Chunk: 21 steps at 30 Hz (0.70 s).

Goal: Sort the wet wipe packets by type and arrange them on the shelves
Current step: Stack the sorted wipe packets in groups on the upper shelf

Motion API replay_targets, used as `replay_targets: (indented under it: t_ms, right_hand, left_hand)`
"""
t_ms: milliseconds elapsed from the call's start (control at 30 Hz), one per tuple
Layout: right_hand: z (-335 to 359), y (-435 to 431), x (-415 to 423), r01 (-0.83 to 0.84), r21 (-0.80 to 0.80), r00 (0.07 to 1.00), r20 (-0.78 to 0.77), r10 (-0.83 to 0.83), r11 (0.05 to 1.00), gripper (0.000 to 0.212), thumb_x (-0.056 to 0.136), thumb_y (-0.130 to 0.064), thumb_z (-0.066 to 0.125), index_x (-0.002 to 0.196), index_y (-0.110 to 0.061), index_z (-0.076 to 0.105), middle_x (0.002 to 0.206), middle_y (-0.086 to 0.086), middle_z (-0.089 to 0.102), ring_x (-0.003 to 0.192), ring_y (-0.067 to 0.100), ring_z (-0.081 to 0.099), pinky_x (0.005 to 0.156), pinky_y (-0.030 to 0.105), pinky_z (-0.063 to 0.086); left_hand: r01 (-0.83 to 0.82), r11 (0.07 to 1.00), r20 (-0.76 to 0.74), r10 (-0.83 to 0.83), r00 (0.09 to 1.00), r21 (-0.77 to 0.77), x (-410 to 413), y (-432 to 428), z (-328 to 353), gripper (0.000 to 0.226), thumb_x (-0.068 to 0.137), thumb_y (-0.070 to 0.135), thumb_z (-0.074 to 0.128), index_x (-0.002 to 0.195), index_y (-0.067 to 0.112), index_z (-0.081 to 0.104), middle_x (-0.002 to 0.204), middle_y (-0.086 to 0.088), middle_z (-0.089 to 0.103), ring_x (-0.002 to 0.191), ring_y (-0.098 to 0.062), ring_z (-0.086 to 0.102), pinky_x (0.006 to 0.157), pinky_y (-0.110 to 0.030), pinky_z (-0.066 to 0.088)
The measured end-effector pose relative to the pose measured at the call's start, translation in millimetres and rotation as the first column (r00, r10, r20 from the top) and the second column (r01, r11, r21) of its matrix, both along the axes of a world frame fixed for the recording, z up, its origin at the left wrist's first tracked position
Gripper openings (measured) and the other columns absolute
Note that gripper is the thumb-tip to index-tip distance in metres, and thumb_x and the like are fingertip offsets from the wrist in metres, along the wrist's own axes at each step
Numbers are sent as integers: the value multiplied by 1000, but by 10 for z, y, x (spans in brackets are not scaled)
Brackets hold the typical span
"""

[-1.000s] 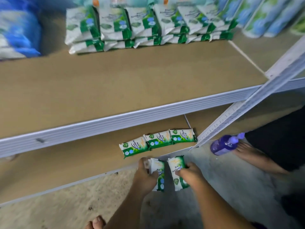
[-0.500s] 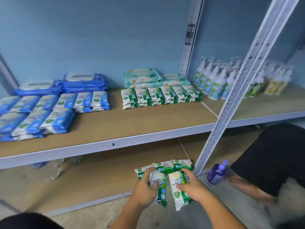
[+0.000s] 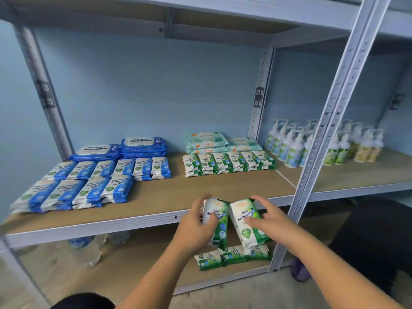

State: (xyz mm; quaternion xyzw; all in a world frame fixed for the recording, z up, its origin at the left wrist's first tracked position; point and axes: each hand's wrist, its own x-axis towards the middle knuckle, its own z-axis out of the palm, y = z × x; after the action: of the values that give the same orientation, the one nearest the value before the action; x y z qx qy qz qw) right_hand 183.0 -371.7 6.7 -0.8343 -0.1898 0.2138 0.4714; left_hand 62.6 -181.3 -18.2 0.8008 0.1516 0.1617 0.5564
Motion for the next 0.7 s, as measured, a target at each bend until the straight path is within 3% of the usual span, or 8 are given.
replay_targets:
  t_ms: [133,200,300,400,500,700]
  right_hand:
    - [226,236,142,21,87,1000,17,-22,996,64,84,-30,80,133,-50,44,112,4,71,86,18,76,85,43,60]
    - [300,359,197,17,112,999,29,-20,994,62,85,-27,80,133,-45,46,105,1,74,83,15,76,82,39,61]
    - [280,524,286,18,150,1000,21,-21,989,59,86,-24,80,133,-41,49,92,-5,73,75,8,74,64,21,56]
    - [166,695,416,46,168,999,15,-49,985,60,85,-25,81,134,-41,51,87,-7,73,75,8,74,71,27,59]
    - [66,867,587,64,162,998,-6,-64,985,64,83,-30,81,136,-45,48,94,-5,75,84,13,74,84,38,60]
    - [-91,1146,878,98,140,995,-12,-97,985,72,78,-39,81,138,-48,44,128,-1,64,94,15,71,84,38,58]
  left_hand:
    - [-25,997,51,21,998,79,162,247,328,37,95,32,58,124,52,46,89,6,72,70,-9,73,69,-42,62]
    - [-44,993,80,36,996,105,226,344,389,38,95,33,58,124,55,45,87,6,73,70,-9,72,67,-37,61]
    - [-83,994,113,74,991,71,306,440,334,39,97,31,60,128,50,46,80,6,69,59,0,64,55,-20,50]
    - [-133,986,120,121,985,103,437,524,256,39,95,35,62,126,52,45,70,8,63,56,-3,58,55,-22,48]
    - [-148,978,77,138,987,145,575,632,202,38,95,38,62,123,55,44,66,1,58,53,-7,53,56,-27,48]
    - [-217,959,-6,222,975,182,807,829,107,37,95,41,60,126,53,44,72,-12,63,47,-4,49,56,-29,49]
